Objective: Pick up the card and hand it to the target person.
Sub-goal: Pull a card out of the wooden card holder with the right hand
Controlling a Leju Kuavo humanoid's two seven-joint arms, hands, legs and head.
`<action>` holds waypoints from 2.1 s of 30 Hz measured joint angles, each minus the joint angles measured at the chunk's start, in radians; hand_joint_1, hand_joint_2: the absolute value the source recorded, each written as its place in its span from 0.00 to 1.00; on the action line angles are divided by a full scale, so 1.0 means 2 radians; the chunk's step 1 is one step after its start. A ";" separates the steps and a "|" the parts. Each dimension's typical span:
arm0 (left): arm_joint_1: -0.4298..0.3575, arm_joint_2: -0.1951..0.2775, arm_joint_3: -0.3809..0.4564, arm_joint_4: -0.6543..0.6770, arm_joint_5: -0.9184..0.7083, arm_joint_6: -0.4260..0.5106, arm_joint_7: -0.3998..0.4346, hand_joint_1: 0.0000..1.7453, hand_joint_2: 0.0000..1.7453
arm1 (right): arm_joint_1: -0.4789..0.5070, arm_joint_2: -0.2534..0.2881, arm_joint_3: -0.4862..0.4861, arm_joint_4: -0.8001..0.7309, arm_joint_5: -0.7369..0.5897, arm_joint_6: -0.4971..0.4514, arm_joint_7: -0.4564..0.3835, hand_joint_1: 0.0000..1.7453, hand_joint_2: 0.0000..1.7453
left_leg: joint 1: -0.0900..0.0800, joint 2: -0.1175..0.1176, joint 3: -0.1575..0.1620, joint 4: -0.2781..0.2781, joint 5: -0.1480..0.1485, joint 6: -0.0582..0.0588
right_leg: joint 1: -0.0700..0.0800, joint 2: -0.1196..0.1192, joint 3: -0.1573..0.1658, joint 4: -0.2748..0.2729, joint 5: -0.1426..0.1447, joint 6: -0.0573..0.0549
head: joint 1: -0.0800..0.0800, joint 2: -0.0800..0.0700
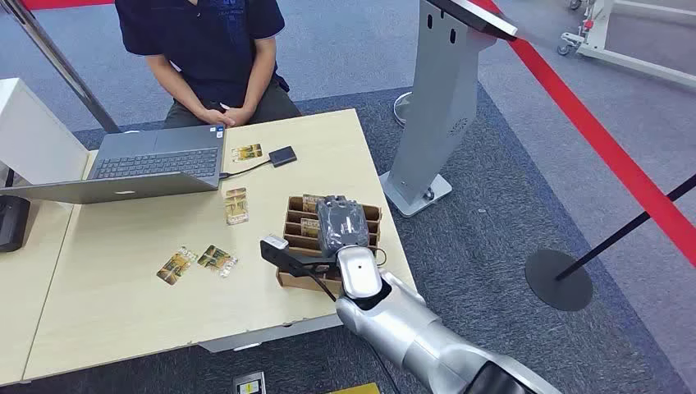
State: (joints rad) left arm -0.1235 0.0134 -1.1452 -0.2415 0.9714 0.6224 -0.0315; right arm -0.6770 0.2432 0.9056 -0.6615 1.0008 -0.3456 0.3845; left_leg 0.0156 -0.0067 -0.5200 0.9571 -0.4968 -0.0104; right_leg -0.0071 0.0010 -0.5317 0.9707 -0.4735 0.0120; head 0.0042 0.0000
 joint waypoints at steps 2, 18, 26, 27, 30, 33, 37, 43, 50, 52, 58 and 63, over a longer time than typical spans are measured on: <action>0.000 0.000 0.000 0.000 0.000 0.000 0.000 0.00 0.00 | 0.000 0.000 0.000 0.001 0.000 0.000 0.000 0.51 1.00 | 0.000 0.000 0.000 0.000 0.000 0.000 | 0.000 0.000 0.000 0.000 0.000 0.000 | 0.000 0.000; 0.000 0.000 0.000 0.000 0.001 0.000 -0.009 0.00 0.00 | 0.001 -0.001 -0.001 0.006 0.011 -0.005 0.005 0.57 1.00 | 0.000 0.000 0.000 0.000 0.000 0.000 | 0.000 0.000 0.000 0.000 0.000 0.000 | 0.000 0.000; 0.000 0.000 0.000 0.000 0.002 0.000 -0.009 0.00 0.00 | 0.003 -0.001 -0.001 0.005 0.018 -0.004 0.005 0.63 1.00 | 0.000 0.000 0.000 0.000 0.000 0.000 | 0.000 0.000 0.000 0.000 0.000 0.000 | 0.000 0.000; 0.000 0.000 0.000 0.000 0.002 0.000 -0.009 0.00 0.00 | 0.003 0.000 -0.001 0.005 0.018 -0.004 0.004 0.64 1.00 | 0.000 0.000 0.000 0.000 0.000 0.000 | 0.000 0.000 0.000 0.000 0.000 0.000 | 0.000 0.000; 0.000 0.000 0.000 0.000 0.002 0.000 -0.007 0.00 0.00 | 0.004 0.001 -0.001 0.005 0.019 -0.004 0.002 0.65 1.00 | 0.000 0.000 0.000 0.000 0.000 0.000 | 0.000 0.000 0.000 0.000 0.000 0.000 | 0.000 0.000; 0.000 0.000 0.000 0.000 0.003 0.000 -0.007 0.00 0.00 | 0.005 0.002 -0.001 0.005 0.021 -0.004 0.000 0.66 1.00 | 0.000 0.000 0.000 0.000 0.000 0.000 | 0.000 0.000 0.000 0.000 0.000 0.000 | 0.000 0.000; 0.000 0.000 0.000 0.000 0.004 0.000 -0.007 0.00 0.00 | 0.007 0.006 -0.001 0.005 0.022 -0.003 -0.003 0.69 1.00 | 0.000 0.000 0.000 0.000 0.000 0.000 | 0.000 0.000 0.000 0.000 0.000 0.000 | 0.000 0.000; 0.000 0.000 0.000 0.000 0.008 0.001 -0.006 0.00 0.00 | 0.009 0.011 -0.001 0.005 0.021 -0.002 -0.009 0.72 1.00 | 0.000 0.000 0.000 0.000 0.000 0.000 | 0.000 0.000 0.000 0.000 0.000 0.000 | 0.000 0.000; 0.000 0.000 0.000 0.000 0.010 0.003 0.000 0.00 0.00 | 0.012 0.018 -0.001 0.006 0.015 -0.007 -0.021 0.73 1.00 | 0.000 0.000 0.000 0.000 0.000 0.000 | 0.000 0.000 0.000 0.000 0.000 0.000 | 0.000 0.000; 0.000 0.000 0.000 0.000 0.010 0.003 0.001 0.00 0.00 | 0.012 0.019 -0.001 0.006 0.013 -0.008 -0.022 0.73 1.00 | 0.000 0.000 0.000 0.000 0.000 0.000 | 0.000 0.000 0.000 0.000 0.000 0.000 | 0.000 0.000; 0.000 0.000 0.000 0.000 0.010 0.005 0.001 0.00 0.00 | 0.012 0.020 -0.001 0.006 0.010 -0.008 -0.022 0.74 1.00 | 0.000 0.000 0.000 0.000 0.000 0.000 | 0.000 0.000 0.000 0.000 0.000 0.000 | 0.000 0.000; 0.000 0.000 0.000 0.000 0.010 0.005 0.001 0.00 0.00 | 0.012 0.021 -0.001 0.006 0.008 -0.007 -0.023 0.75 1.00 | 0.000 0.000 0.000 0.000 0.000 0.000 | 0.000 0.000 0.000 0.000 0.000 0.000 | 0.000 0.000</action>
State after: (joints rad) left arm -0.1235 0.0130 -1.1452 -0.2415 0.9918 0.6321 -0.0304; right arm -0.6534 0.2847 0.9037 -0.6497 1.0170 -0.3604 0.3394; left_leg 0.0156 -0.0061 -0.5190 0.9570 -0.4967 -0.0105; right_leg -0.0070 0.0010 -0.5315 0.9713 -0.4735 0.0119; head 0.0042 0.0000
